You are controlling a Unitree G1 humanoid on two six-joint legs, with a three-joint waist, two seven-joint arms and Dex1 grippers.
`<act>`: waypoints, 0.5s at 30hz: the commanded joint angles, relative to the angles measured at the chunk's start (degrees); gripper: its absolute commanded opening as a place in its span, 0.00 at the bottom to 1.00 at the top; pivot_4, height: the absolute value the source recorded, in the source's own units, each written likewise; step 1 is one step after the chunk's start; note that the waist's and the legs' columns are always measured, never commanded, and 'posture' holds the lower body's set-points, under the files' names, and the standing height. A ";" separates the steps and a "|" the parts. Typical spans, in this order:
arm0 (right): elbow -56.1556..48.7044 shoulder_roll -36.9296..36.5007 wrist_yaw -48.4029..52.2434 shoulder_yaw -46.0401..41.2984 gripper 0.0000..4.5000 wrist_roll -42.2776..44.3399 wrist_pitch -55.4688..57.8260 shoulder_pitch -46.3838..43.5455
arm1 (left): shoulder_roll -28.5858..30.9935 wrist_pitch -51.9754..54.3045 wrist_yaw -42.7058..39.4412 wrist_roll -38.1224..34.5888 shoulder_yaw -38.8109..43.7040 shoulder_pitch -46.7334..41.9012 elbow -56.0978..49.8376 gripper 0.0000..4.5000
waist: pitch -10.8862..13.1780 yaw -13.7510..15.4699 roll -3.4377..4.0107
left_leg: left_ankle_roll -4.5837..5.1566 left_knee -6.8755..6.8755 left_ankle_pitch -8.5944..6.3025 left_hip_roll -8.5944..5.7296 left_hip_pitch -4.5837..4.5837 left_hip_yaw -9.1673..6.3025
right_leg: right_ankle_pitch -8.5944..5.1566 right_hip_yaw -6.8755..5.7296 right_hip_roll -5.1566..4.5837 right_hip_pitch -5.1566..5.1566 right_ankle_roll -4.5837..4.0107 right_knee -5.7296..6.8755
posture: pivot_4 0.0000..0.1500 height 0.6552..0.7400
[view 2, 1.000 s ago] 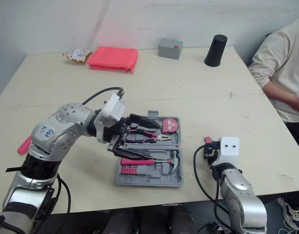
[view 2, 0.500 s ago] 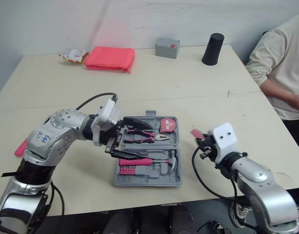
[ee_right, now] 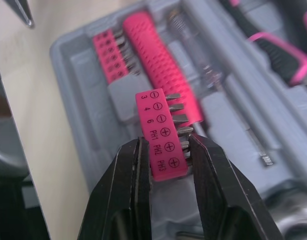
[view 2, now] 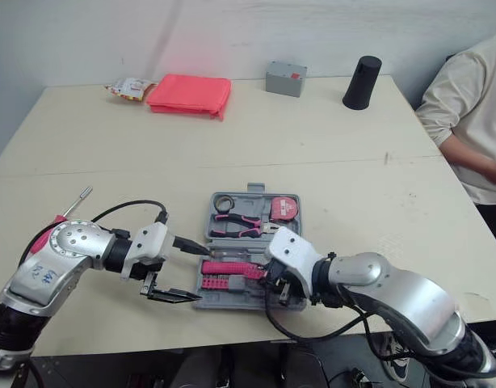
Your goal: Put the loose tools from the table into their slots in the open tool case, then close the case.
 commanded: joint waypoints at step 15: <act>0.21 -6.02 4.31 6.24 0.17 -6.35 -4.54 -2.15 | -2.85 -0.26 0.53 1.03 -0.42 -3.40 -1.81 1.00 | 0.00 -0.05 0.00 | -0.01 0.01 0.00 0.02 0.04 0.01 | 0.01 -0.10 0.11 0.01 0.00 0.06 | 1.00 1.00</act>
